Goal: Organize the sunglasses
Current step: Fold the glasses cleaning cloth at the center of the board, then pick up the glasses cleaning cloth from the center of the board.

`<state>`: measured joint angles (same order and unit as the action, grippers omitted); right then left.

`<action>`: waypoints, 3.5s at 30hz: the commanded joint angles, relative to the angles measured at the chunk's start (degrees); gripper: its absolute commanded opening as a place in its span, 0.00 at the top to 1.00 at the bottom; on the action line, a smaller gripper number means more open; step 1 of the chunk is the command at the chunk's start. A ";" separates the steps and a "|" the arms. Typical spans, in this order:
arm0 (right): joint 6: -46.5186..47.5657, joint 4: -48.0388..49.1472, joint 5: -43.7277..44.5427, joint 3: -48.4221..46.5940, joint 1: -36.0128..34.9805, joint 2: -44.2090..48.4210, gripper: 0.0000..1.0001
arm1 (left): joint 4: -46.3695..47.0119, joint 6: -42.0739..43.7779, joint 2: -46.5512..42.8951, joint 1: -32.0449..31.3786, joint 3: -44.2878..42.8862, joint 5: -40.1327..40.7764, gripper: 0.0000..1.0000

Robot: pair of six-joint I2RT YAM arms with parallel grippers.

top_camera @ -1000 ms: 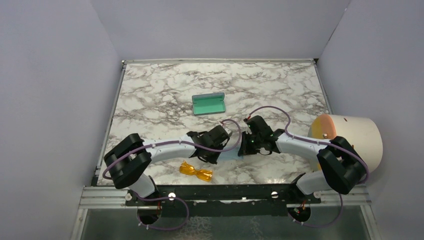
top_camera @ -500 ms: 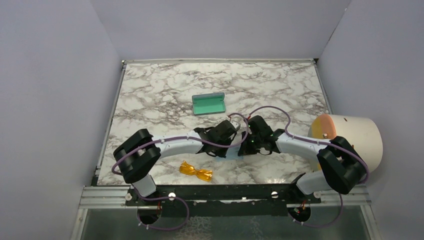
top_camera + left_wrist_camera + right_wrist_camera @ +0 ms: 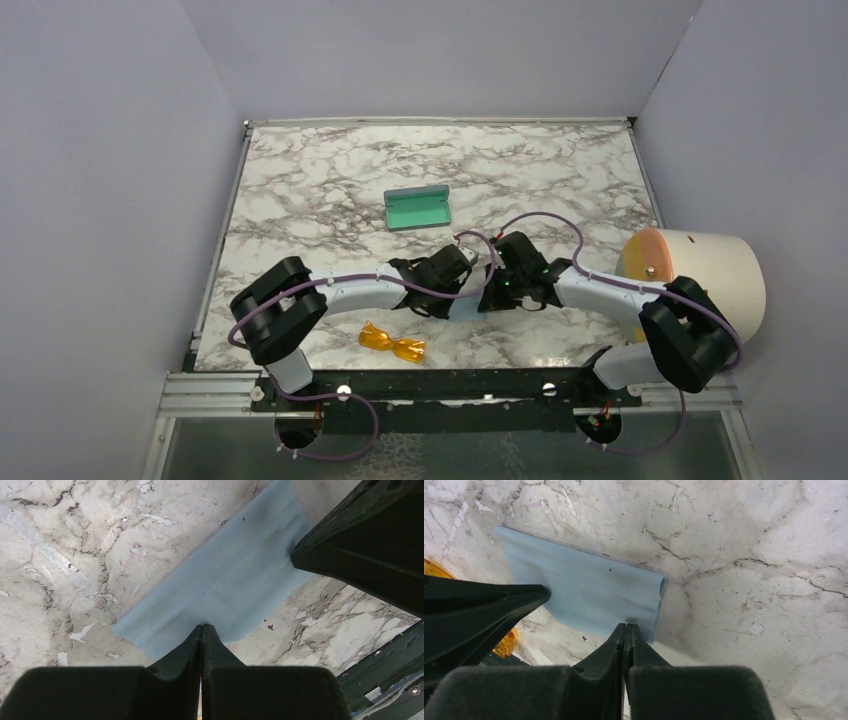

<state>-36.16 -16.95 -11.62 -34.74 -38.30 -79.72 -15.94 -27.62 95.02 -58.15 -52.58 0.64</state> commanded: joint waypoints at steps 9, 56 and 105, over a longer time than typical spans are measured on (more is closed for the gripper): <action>0.13 -0.23 -0.25 0.66 -0.80 0.30 0.99 | -2.67 0.73 -1.88 -0.13 0.69 -0.55 0.95; 2.14 -4.89 5.71 1.80 -0.81 7.31 0.61 | -7.27 -20.24 -7.55 -0.26 2.34 7.17 0.63; 2.59 -2.69 5.03 1.59 -0.81 3.48 0.62 | -6.85 -20.55 -0.28 -0.26 2.78 4.39 0.80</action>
<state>-34.20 -19.73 -7.55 -33.36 -38.68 -75.53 -21.41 -48.29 92.18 -58.15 -50.57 6.61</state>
